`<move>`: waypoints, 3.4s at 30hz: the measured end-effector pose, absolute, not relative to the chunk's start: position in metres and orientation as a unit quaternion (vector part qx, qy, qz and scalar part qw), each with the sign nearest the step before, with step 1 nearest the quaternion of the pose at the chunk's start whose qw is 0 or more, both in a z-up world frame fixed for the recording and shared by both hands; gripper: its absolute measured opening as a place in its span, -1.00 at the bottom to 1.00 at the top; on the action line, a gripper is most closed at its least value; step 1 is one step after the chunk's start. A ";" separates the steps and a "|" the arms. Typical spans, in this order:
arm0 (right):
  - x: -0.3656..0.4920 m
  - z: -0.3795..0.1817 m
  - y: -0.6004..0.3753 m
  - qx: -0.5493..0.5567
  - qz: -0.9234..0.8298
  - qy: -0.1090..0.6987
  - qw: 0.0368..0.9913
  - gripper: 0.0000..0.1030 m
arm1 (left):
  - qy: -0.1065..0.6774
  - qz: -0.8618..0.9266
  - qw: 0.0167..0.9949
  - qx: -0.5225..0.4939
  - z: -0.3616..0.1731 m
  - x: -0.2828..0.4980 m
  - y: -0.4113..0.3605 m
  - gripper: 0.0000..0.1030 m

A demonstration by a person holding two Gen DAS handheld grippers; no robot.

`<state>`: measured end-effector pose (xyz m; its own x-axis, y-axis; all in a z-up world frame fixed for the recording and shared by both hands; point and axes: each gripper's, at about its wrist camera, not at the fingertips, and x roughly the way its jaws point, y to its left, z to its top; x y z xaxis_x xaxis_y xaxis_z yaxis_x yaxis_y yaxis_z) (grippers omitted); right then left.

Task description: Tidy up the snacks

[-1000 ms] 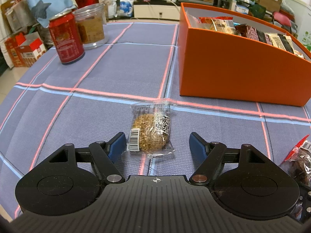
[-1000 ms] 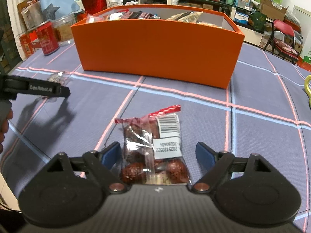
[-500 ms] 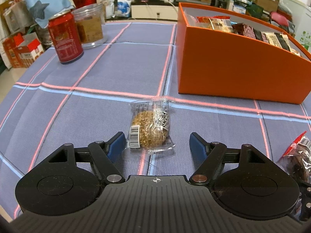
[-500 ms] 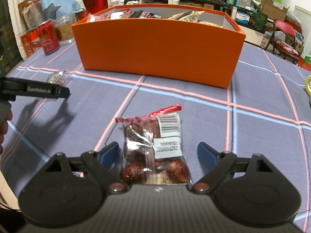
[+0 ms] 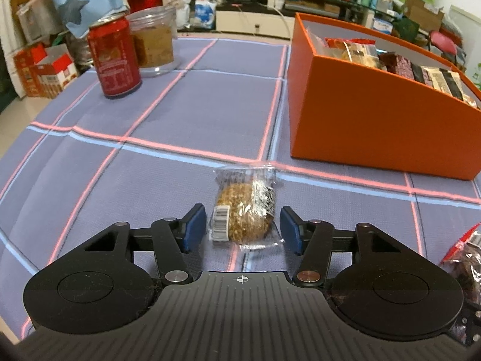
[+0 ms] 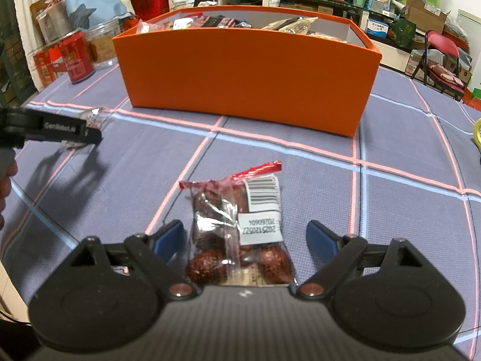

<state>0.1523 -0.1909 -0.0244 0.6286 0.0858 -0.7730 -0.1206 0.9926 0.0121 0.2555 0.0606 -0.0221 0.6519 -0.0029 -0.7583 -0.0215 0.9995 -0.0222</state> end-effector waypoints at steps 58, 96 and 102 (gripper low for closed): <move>0.270 0.106 -0.210 0.001 0.072 0.293 0.953 0.11 | 0.302 -0.070 0.951 -0.008 0.105 0.348 -0.023 -0.47; 0.170 0.106 -0.189 0.007 -0.092 0.315 0.945 0.99 | 0.334 -0.016 0.942 -0.006 0.088 0.216 -0.004 0.83; 0.171 0.091 -0.193 0.020 -0.087 0.343 0.935 0.99 | 0.340 -0.006 0.940 -0.021 0.092 0.215 -0.002 0.83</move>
